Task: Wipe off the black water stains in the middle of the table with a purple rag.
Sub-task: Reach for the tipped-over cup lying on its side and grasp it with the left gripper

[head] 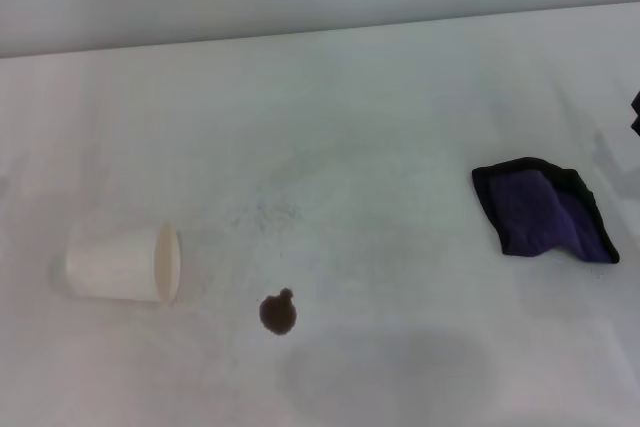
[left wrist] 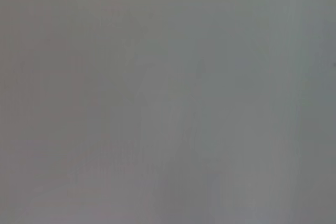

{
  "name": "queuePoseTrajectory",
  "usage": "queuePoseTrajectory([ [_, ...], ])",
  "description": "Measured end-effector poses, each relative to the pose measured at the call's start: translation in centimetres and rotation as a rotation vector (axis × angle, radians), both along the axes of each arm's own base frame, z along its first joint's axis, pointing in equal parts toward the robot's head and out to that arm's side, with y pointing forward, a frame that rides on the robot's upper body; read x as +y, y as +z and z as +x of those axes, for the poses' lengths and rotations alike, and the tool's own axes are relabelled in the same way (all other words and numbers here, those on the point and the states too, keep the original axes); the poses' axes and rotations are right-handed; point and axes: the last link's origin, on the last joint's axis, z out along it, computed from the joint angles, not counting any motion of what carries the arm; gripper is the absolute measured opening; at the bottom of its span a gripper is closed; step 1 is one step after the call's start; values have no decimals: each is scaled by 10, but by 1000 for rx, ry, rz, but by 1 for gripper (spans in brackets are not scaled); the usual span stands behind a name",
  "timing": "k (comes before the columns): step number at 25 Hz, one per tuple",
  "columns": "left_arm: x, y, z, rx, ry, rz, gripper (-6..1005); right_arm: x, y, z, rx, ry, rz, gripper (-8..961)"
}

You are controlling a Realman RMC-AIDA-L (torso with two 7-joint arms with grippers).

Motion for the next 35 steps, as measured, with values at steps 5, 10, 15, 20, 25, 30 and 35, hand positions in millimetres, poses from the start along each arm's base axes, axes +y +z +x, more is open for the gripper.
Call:
queuePoseTrajectory([
  [5,-1,0,0,0,0,0,876,0,1,0,-1,5,3,870],
  [10,4,-4,5,-11,-24,-32,876,1,4,0,-9,9,13,870],
  [15,22,-14,18,-19,-81,-161,876,3,9,1,-6,-3,42,871],
  [20,42,-22,31,-17,-127,-349,876,5,11,2,-14,-4,46,871],
  [25,51,-9,44,23,-177,-505,877,5,11,2,-13,-6,45,871],
  [30,55,10,58,123,-204,-647,877,4,9,2,-11,-10,41,870],
  [35,57,23,69,273,-192,-771,877,6,6,3,-11,-23,30,870],
])
